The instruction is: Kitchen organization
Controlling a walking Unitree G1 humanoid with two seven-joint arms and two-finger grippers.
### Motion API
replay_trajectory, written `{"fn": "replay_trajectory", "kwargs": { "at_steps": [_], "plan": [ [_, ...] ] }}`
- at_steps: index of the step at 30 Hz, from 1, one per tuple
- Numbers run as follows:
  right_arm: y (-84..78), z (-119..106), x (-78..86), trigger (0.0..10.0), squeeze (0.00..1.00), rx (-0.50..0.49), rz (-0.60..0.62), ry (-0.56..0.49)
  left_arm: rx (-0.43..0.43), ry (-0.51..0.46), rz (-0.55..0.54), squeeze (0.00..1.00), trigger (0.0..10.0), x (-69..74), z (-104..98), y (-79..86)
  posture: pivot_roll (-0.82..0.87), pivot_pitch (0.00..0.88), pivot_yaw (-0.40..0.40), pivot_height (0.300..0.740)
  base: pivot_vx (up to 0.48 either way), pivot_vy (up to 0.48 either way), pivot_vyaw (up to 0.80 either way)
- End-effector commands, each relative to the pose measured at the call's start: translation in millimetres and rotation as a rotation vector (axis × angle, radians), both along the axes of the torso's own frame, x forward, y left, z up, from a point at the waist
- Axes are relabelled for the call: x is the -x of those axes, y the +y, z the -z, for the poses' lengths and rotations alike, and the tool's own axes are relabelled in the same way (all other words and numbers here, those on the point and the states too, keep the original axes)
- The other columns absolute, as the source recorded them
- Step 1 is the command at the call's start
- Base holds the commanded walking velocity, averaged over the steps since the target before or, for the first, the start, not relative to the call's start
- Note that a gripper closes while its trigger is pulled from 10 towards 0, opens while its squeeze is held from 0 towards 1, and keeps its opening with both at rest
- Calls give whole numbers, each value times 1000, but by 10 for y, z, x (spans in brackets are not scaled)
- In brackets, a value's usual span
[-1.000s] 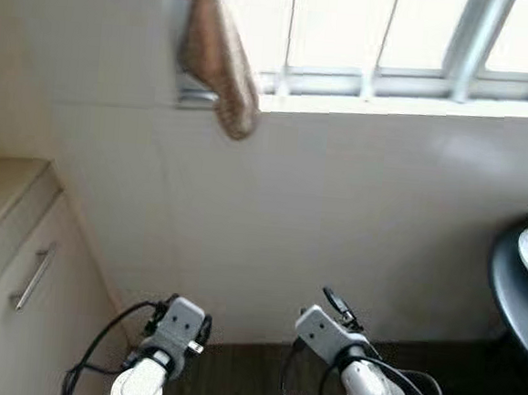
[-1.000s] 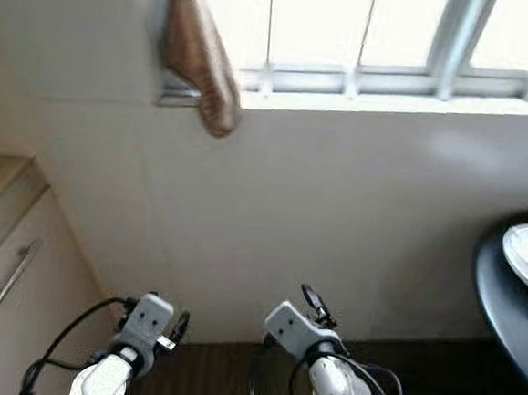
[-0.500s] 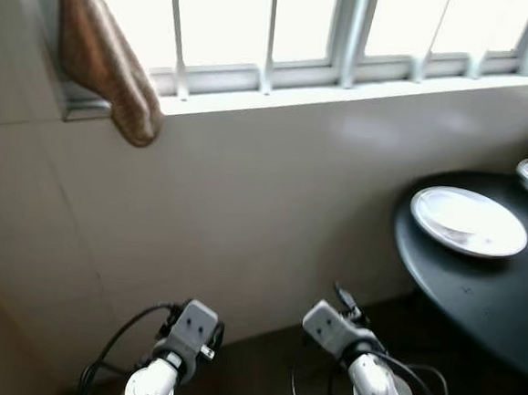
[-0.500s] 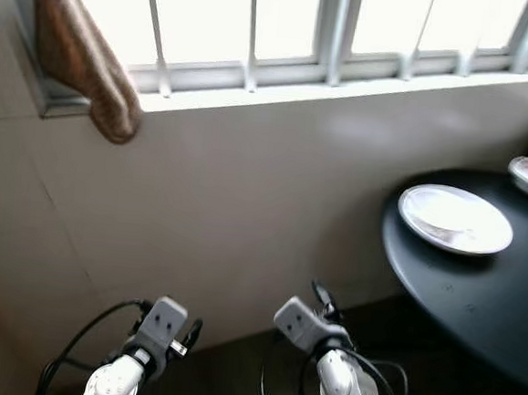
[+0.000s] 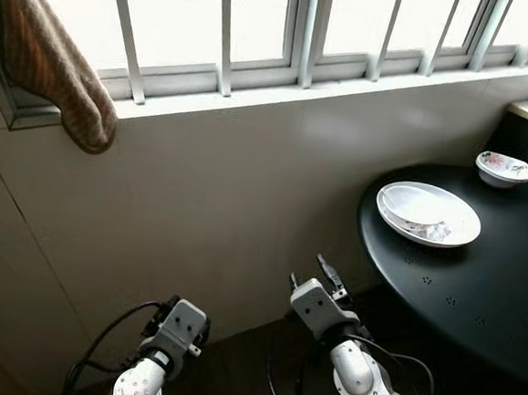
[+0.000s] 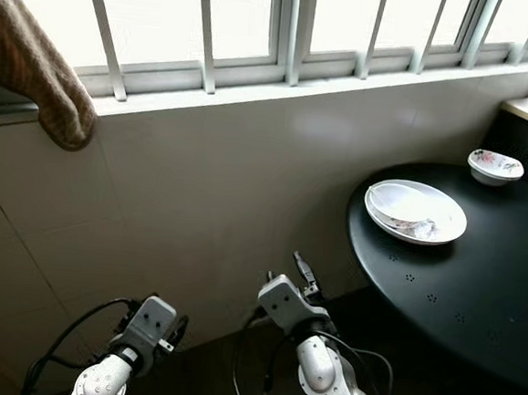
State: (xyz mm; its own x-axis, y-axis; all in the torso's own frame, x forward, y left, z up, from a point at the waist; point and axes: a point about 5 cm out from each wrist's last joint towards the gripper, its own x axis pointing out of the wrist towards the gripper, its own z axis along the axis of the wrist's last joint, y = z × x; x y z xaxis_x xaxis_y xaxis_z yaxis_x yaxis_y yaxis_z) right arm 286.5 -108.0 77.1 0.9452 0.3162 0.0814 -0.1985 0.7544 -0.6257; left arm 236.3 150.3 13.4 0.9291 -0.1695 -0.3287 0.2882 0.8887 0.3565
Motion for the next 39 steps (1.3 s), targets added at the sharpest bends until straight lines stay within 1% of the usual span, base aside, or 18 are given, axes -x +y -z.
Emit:
{"fn": "replay_trajectory", "kwargs": {
  "at_steps": [1, 3, 5, 9, 11, 14, 18, 26, 39],
  "plan": [
    [-60, -21, -23, 10000, 0, 7, 17, -14, 11, -4, 16, 0, 10000, 4, 5, -76, -32, 0, 20, 740, 0, -480, 0],
    [-45, -57, -48, 10000, 0, 15, 10, -31, 13, -6, 14, 0, 10000, 2, 1, -77, -32, 0, 18, 740, 0, -480, 0],
    [-49, -88, -79, 10000, 0, -11, 21, -28, 23, -17, 13, 0, 10000, 1, -12, -82, -33, 0, 17, 740, 0, -364, 0],
    [-65, -114, -117, 10000, 0, -14, 29, -31, 64, -25, -10, 0, 10000, -6, -30, -71, -34, 0, 14, 740, 0, 0, 0],
    [-71, -117, -122, 10000, 0, -17, 32, -31, 73, -21, -20, 0, 10000, -9, -30, -62, -34, 0, 14, 740, 0, 0, 0],
    [-74, -115, -125, 10000, 0, -14, 33, -32, 86, -44, -36, 0, 10000, -24, -59, -43, -35, 0, 14, 740, 0, 0, 0],
    [-71, -116, -121, 10000, 0, -17, 36, -33, 88, -41, -41, 0, 10000, -21, -57, -41, -38, 0, 14, 740, 0, 0, 0],
    [-72, -145, -129, 10000, 0, -17, 42, -55, 93, -52, -46, 0, 10000, -33, -69, -36, -39, 0, 16, 740, 150, 0, 0],
    [-86, -174, -159, 10000, 0, -35, 68, -66, 92, -68, -44, 0, 10000, -60, -100, -24, -37, 0, 15, 740, 245, 0, 0]
  ]
}}
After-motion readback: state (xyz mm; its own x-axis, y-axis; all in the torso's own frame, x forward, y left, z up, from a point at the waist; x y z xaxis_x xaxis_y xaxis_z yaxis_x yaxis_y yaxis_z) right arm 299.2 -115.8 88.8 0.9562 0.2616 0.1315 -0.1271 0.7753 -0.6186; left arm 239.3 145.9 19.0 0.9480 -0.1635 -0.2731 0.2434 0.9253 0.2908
